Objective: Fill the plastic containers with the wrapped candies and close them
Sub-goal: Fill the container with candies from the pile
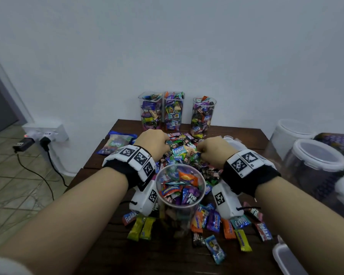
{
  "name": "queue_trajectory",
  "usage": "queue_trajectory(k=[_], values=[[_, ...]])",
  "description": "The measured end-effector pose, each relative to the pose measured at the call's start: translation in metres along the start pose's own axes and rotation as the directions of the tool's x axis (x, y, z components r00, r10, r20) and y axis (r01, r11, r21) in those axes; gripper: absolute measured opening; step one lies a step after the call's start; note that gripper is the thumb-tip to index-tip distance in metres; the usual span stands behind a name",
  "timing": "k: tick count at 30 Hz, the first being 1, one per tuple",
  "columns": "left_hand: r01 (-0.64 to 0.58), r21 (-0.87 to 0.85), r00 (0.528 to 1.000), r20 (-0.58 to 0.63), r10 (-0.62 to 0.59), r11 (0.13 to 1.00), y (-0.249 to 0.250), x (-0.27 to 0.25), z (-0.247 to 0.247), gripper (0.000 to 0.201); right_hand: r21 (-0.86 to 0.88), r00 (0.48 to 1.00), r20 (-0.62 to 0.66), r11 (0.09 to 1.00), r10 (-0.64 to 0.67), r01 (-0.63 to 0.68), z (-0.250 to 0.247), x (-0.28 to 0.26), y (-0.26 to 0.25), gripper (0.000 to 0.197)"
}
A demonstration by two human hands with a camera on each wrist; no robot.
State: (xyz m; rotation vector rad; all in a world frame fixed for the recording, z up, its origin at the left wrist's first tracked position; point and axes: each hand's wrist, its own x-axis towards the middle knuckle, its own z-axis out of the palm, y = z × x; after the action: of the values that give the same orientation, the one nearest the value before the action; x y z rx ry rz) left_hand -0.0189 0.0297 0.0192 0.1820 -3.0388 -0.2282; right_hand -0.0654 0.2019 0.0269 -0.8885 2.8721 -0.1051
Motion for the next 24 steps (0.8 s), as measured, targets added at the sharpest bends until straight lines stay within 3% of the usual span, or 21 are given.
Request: queue_trajectory(k=[10,19,24], values=[[-0.002,-0.185,0.987,-0.159,-0.028,0.983,-0.001,-0.039,-0.026,0.026,0.099,0.988,-0.151,0.995,0.02,-0.005,-0.019,-0.046,-0.009,0.022],[-0.043,-0.269,0.983,-0.185,-0.008,0.962,-0.001,-0.078,-0.039,0.023,0.25,0.943,-0.333,0.965,0.003,0.085,-0.027,-0.077,-0.006,0.013],[-0.074,-0.328,0.962,-0.272,-0.019,0.942,-0.004,-0.091,-0.043,0.026,0.316,0.901,-0.43,0.926,-0.053,0.205,-0.042,-0.105,-0.018,0.014]])
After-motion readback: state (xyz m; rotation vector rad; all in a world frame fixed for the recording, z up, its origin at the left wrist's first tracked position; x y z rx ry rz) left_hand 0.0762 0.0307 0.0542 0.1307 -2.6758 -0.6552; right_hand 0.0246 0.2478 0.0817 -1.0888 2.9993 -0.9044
